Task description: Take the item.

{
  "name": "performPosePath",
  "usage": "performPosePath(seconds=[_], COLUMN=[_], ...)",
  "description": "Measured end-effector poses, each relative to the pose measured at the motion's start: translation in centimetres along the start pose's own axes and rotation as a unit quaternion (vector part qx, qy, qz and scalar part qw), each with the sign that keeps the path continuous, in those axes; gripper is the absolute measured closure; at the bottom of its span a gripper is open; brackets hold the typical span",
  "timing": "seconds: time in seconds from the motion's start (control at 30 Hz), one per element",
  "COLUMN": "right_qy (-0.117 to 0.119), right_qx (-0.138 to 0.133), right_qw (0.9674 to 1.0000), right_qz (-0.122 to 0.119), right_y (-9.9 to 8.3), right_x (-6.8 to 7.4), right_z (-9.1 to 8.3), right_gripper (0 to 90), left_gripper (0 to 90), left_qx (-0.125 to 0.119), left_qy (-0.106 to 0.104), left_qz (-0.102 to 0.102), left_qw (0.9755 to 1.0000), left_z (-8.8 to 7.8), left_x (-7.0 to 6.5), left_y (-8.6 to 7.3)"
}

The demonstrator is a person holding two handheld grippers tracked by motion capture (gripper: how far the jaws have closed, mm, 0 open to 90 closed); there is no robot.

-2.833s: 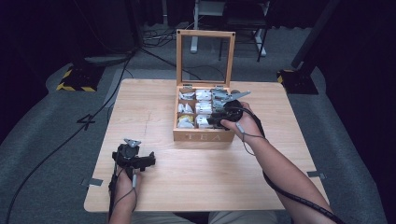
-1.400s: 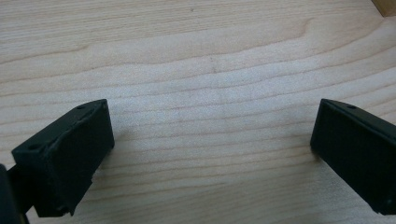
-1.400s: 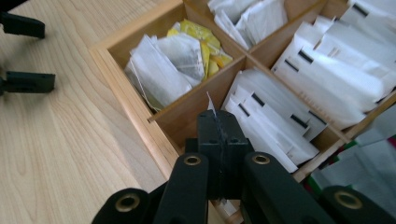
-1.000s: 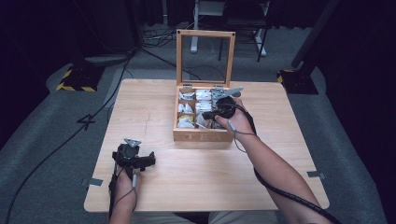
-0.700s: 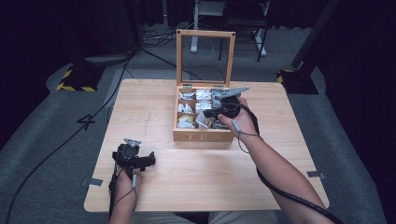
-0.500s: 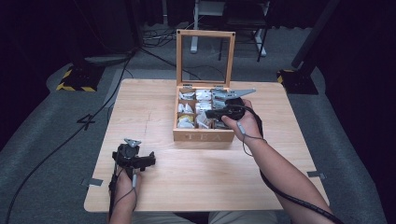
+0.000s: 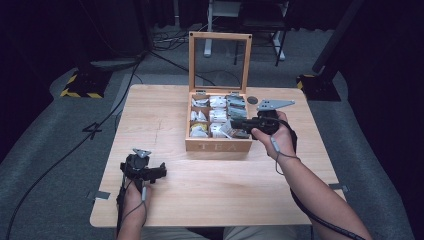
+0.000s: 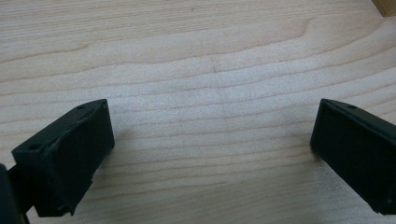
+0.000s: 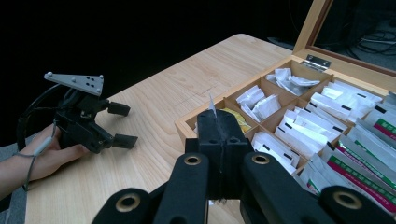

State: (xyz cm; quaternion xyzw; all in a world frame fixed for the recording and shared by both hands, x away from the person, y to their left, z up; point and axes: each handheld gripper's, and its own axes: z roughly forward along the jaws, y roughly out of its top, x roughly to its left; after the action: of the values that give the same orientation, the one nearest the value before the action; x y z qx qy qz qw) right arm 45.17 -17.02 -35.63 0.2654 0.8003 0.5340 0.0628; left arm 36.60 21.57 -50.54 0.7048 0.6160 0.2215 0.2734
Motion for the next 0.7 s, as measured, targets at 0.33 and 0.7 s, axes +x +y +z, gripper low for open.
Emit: performPosePath(seconds=[0.33, 0.7], right_qy=[-0.007, -0.037], right_qx=[-0.005, -0.003], right_qw=[0.9999, 0.9993], right_qz=[-0.007, 0.003], right_y=[-0.3, -2.4], right_x=[0.6, -0.4], right_z=[-2.7, -6.2], right_gripper=[90.0, 90.0], left_gripper=[0.0, 0.0], left_qx=[0.0, 0.0], left_qy=[0.001, 0.001], left_qz=[0.0, -0.001], left_qw=[1.0, 1.0], left_z=[0.0, 0.0], left_x=[0.0, 0.0], left_y=[0.0, 0.0])
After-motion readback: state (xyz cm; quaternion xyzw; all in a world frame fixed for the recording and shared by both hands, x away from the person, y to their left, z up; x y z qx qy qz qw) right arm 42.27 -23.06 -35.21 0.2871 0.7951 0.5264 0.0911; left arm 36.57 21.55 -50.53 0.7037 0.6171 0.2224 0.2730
